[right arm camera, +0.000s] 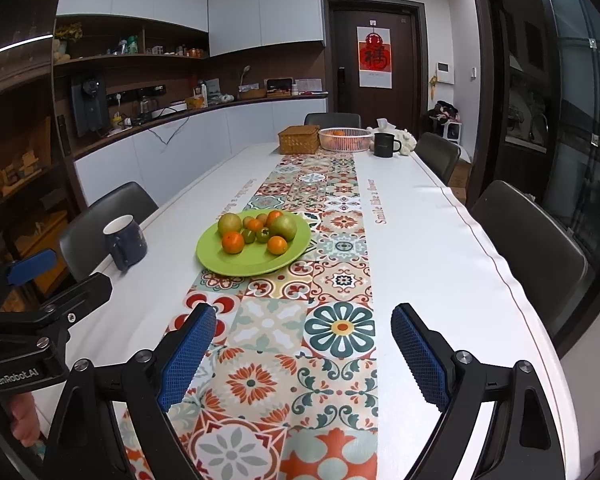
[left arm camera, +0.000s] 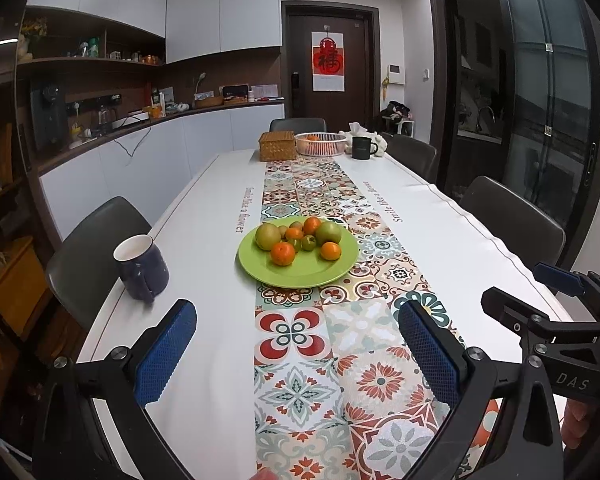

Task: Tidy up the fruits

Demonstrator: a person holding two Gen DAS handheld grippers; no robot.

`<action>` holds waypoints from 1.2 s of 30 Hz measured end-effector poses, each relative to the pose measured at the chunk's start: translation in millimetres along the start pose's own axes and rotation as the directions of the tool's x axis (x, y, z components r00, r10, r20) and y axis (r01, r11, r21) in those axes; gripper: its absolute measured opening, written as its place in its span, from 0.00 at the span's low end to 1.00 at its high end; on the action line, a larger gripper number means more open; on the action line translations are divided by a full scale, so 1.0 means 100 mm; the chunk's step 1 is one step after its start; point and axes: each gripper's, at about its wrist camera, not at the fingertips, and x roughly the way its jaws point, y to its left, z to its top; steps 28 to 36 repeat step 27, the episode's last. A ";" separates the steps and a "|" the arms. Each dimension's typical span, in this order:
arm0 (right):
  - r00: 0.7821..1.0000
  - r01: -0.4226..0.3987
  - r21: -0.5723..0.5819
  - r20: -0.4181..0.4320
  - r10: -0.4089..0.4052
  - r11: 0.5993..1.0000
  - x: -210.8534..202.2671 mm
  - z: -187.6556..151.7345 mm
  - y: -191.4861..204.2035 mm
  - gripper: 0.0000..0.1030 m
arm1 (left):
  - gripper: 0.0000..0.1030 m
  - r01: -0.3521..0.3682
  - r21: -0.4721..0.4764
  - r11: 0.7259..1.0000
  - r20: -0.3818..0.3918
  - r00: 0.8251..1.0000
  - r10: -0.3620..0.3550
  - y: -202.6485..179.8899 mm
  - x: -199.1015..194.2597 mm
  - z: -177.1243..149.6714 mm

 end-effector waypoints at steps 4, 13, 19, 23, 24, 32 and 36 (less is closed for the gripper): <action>1.000 -0.002 0.001 -0.003 0.002 1.000 0.01 0.00 -0.01 0.87 | 1.00 0.006 0.003 1.000 -0.002 1.000 -0.006 0.01 0.00 0.00; 1.000 -0.001 0.005 -0.015 0.001 1.000 0.07 0.00 -0.02 0.87 | 1.00 0.017 0.003 1.000 -0.011 1.000 -0.017 0.00 0.04 -0.02; 1.000 0.003 0.004 -0.026 -0.003 1.000 0.11 -0.02 -0.02 0.87 | 1.00 0.013 -0.006 1.000 -0.028 1.000 -0.013 0.02 0.08 -0.03; 0.999 0.002 0.004 -0.032 -0.001 1.000 0.13 -0.03 -0.02 0.87 | 1.00 0.013 -0.007 1.000 -0.030 0.999 -0.013 0.02 0.09 -0.03; 0.999 0.002 0.003 -0.034 -0.002 1.000 0.14 -0.03 -0.01 0.87 | 1.00 0.013 -0.009 1.000 -0.030 0.999 -0.013 0.02 0.09 -0.04; 0.999 0.002 0.002 -0.035 -0.002 1.000 0.14 -0.03 -0.01 0.87 | 1.00 0.010 -0.014 1.000 -0.038 0.999 -0.010 0.03 0.12 -0.04; 0.999 0.002 0.002 -0.035 -0.002 1.000 0.14 -0.03 -0.01 0.87 | 1.00 0.010 -0.014 1.000 -0.038 0.999 -0.010 0.03 0.12 -0.04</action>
